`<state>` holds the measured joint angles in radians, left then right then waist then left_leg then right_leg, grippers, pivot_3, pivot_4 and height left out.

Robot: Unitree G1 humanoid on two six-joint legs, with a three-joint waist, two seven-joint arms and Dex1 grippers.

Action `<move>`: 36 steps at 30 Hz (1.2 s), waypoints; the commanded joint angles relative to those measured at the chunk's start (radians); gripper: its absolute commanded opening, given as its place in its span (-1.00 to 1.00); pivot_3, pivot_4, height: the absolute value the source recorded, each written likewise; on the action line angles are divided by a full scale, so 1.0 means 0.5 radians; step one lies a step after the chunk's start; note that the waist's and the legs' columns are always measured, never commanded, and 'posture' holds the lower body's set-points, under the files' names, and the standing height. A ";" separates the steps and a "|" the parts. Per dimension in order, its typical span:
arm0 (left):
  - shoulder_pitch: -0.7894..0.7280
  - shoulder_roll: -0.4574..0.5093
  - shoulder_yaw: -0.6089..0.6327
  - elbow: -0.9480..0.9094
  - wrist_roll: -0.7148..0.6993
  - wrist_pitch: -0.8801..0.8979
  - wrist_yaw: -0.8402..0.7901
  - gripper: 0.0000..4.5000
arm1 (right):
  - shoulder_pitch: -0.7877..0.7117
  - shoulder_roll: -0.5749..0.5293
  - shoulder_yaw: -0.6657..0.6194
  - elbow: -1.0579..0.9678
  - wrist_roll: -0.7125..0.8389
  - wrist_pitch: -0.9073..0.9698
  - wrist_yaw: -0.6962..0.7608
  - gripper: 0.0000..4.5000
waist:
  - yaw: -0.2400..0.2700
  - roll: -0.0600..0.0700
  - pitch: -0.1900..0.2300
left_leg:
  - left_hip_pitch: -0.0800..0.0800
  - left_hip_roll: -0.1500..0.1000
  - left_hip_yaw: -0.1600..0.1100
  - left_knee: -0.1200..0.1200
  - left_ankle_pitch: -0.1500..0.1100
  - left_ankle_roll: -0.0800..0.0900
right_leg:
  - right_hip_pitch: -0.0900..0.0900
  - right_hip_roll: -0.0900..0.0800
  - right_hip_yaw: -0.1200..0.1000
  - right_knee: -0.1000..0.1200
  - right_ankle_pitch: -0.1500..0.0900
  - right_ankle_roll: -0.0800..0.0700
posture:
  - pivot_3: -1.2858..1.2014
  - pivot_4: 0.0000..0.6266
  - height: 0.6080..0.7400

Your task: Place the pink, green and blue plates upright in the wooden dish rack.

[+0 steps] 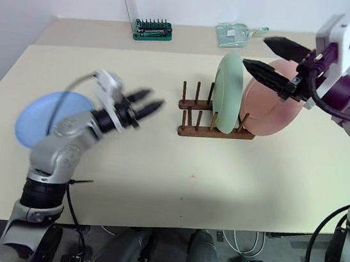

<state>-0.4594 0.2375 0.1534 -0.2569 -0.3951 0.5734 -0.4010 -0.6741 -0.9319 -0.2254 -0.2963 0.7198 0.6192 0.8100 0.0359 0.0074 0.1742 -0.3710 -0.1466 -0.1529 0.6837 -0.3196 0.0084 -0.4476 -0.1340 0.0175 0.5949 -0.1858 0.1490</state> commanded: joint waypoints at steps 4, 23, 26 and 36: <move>-0.162 0.129 0.804 0.103 0.639 0.386 1.426 0.56 | 0.069 0.185 0.343 -0.230 -0.042 -0.033 0.126 0.27 | -0.005 -0.013 0.003 | 0.000 0.004 0.007 0.000 0.001 -0.003 | -0.004 0.003 0.004 0.000 0.003 -0.004 | 0.03 -0.52 0.97; 0.077 -0.176 1.276 -0.145 0.459 1.324 1.341 -0.24 | 0.276 0.346 0.529 -0.404 -0.089 0.015 0.204 0.27 | 0.031 -0.039 -0.004 | -0.002 0.005 0.013 0.001 0.001 -0.004 | -0.010 0.004 0.004 0.003 0.007 -0.006 | 0.03 -0.52 0.97; 0.057 -0.173 1.265 -0.114 0.449 1.275 1.322 -0.93 | 0.301 0.344 0.530 -0.426 -0.112 0.018 0.179 0.27 | 0.027 -0.038 -0.005 | -0.001 0.005 0.013 0.001 0.001 -0.005 | -0.010 0.004 0.004 0.004 0.007 -0.006 | 0.03 -0.52 0.97; -0.285 -0.120 0.584 -0.299 0.130 0.601 0.676 -1.00 | 0.052 0.424 1.049 -0.246 -0.983 -0.462 0.004 0.97 | 0.006 -0.042 -0.003 | -0.001 0.005 0.015 0.003 0.002 -0.006 | -0.008 0.003 0.003 0.001 0.012 -0.007 | 0.03 -0.52 0.97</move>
<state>-0.5788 0.1571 0.5027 -0.3495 -0.3052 0.9402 -0.0152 -0.6112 -0.7309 0.2482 -0.4315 0.3504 0.4928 0.8266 0.0388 -0.0138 0.1726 -0.3716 -0.1442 -0.1443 0.6848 -0.3188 0.0055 -0.4524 -0.1325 0.0191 0.5954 -0.1799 0.1453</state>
